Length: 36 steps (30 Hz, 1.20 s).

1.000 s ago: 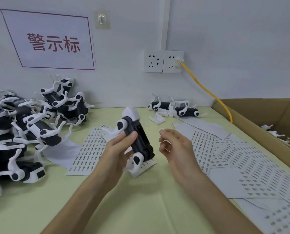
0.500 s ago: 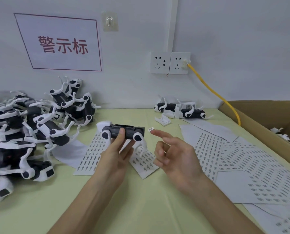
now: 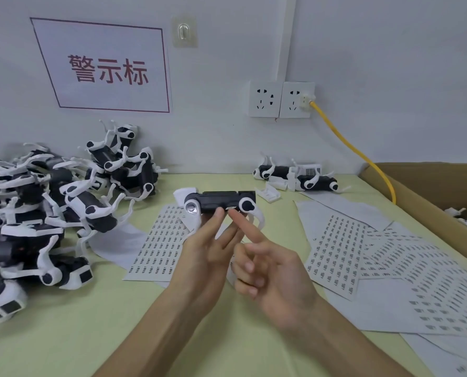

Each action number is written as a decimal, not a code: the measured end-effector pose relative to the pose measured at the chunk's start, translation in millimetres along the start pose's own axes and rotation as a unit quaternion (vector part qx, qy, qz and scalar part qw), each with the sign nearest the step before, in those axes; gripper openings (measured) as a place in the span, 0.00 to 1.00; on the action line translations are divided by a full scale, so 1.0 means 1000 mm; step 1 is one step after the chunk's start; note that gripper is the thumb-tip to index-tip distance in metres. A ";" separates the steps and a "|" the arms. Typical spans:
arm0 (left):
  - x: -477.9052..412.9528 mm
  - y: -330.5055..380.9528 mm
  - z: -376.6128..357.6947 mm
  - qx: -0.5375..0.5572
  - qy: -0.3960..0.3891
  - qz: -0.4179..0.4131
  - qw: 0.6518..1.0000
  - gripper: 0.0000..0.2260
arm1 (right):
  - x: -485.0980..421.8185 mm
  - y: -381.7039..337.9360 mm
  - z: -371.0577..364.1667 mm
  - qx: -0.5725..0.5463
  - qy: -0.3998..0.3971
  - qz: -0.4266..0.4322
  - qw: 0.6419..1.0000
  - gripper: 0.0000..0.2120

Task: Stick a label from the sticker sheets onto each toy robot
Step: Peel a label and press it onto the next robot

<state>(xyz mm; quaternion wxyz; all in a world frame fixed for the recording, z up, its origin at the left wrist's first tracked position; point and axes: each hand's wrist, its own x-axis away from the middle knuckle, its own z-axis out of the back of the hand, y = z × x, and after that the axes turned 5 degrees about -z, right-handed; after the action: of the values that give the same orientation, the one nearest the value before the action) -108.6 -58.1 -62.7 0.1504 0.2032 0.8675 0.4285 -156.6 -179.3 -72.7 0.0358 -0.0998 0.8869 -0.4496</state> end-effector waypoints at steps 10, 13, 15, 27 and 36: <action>0.002 0.000 -0.006 0.009 0.013 -0.019 1.000 0.13 | -0.001 -0.001 0.000 -0.010 0.005 0.011 1.000 0.28; 0.001 -0.001 -0.006 0.008 0.021 -0.021 1.000 0.11 | -0.001 0.000 0.000 -0.019 0.007 0.008 1.000 0.27; 0.001 -0.001 -0.006 0.013 0.025 -0.029 0.999 0.09 | -0.001 0.000 0.000 -0.025 0.007 0.006 1.000 0.27; -0.002 -0.004 -0.002 0.019 0.061 -0.053 0.997 0.08 | -0.002 0.005 0.000 -0.027 0.006 -0.003 1.000 0.25; -0.003 -0.004 -0.002 0.015 0.072 -0.061 0.995 0.03 | -0.001 0.007 0.000 -0.040 -0.011 -0.002 0.999 0.26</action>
<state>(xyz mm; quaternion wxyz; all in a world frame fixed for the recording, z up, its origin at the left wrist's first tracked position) -107.8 -63.1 -64.3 0.1103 0.1203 0.8931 0.4193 -156.4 -175.0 -78.1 0.0400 -0.1080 0.9037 -0.4124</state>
